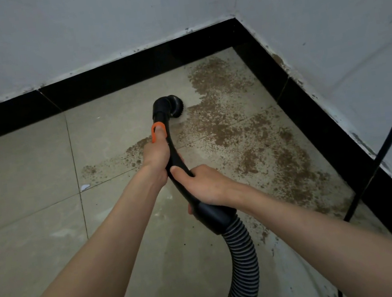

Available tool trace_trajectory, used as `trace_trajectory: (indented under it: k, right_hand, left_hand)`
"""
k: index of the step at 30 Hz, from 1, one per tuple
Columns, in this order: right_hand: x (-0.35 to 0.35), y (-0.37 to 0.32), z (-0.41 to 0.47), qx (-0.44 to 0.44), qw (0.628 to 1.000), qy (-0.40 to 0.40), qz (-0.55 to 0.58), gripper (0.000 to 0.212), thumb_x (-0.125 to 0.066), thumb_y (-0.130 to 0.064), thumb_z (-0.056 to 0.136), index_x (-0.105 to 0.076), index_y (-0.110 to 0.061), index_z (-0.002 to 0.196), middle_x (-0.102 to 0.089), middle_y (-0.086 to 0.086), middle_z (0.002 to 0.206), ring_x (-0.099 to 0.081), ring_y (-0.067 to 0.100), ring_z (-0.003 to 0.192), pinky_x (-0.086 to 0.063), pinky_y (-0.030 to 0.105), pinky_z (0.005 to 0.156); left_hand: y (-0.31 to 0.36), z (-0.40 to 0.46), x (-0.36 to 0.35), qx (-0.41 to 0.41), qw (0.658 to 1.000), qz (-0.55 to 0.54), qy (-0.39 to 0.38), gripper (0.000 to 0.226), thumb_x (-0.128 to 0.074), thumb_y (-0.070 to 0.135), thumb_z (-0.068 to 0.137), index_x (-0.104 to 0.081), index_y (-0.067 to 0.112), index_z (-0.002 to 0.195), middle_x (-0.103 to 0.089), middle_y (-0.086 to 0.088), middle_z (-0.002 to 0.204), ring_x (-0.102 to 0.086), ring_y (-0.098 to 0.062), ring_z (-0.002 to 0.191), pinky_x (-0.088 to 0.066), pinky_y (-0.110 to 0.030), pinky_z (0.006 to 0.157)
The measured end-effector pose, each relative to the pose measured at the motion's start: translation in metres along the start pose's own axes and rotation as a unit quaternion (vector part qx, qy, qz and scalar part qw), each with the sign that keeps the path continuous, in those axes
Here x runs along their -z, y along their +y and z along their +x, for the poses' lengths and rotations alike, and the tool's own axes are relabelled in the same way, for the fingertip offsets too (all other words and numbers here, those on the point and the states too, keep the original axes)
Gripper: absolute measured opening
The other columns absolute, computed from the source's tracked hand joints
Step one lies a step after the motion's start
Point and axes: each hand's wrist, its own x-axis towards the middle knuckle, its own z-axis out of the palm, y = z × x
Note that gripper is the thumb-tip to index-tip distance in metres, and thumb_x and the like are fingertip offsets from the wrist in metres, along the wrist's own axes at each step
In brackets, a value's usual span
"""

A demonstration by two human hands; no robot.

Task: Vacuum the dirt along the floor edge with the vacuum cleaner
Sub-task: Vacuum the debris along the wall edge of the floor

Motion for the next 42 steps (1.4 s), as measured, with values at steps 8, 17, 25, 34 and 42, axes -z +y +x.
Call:
trace_trajectory:
  k: [8, 17, 25, 34, 42]
  right_hand:
    - [0.004, 0.007, -0.001, -0.011, 1.000, -0.010, -0.003, 0.059, -0.036, -0.060, 0.095, -0.060, -0.010, 0.074, -0.068, 0.007, 0.064, -0.066, 0.021, 0.057, -0.059, 0.036, 0.070]
    - [0.026, 0.023, 0.001, -0.028, 0.998, 0.024, 0.043, 0.058, -0.038, -0.059, 0.096, -0.060, -0.009, 0.074, -0.066, 0.007, 0.060, -0.066, 0.020, 0.049, -0.057, 0.031, 0.057]
    - [0.022, 0.013, 0.015, -0.030, 0.999, 0.035, 0.030, 0.056, -0.036, -0.059, 0.096, -0.058, -0.011, 0.076, -0.070, 0.015, 0.075, -0.065, 0.025, 0.059, -0.058, 0.036, 0.067]
    - [-0.028, -0.037, 0.036, -0.011, 0.999, -0.041, 0.033, 0.051, -0.037, -0.056, 0.099, -0.052, -0.010, 0.085, -0.066, 0.012, 0.070, -0.066, 0.019, 0.047, -0.053, 0.023, 0.047]
    - [-0.117, -0.086, 0.038, -0.003, 0.989, -0.134, 0.054, 0.051, -0.041, -0.055, 0.098, -0.048, -0.006, 0.086, -0.063, 0.013, 0.067, -0.062, 0.017, 0.038, -0.045, 0.019, 0.037]
  left_hand:
    - [-0.008, 0.001, -0.007, 0.023, 1.000, 0.014, 0.004, 0.050, -0.040, 0.055, 0.095, -0.051, 0.007, 0.091, -0.054, -0.010, 0.071, -0.054, -0.027, 0.062, -0.050, -0.041, 0.069]
    - [0.000, 0.007, -0.045, 0.017, 0.998, 0.036, -0.045, 0.051, -0.040, 0.056, 0.096, -0.051, 0.006, 0.095, -0.054, -0.012, 0.077, -0.056, -0.029, 0.077, -0.052, -0.048, 0.083]
    - [0.011, 0.014, -0.037, 0.020, 0.998, 0.037, -0.051, 0.051, -0.039, 0.055, 0.096, -0.050, 0.006, 0.089, -0.053, -0.011, 0.074, -0.053, -0.027, 0.068, -0.050, -0.043, 0.078]
    - [0.024, 0.019, 0.049, 0.017, 0.998, 0.058, 0.030, 0.058, -0.037, 0.052, 0.098, -0.052, 0.000, 0.119, -0.055, -0.011, 0.093, -0.055, -0.025, 0.081, -0.049, -0.037, 0.080]
    - [0.016, 0.005, 0.166, 0.050, 0.993, 0.035, 0.100, 0.061, -0.039, 0.050, 0.097, -0.048, -0.003, 0.126, -0.055, -0.017, 0.100, -0.055, -0.031, 0.090, -0.049, -0.044, 0.089]
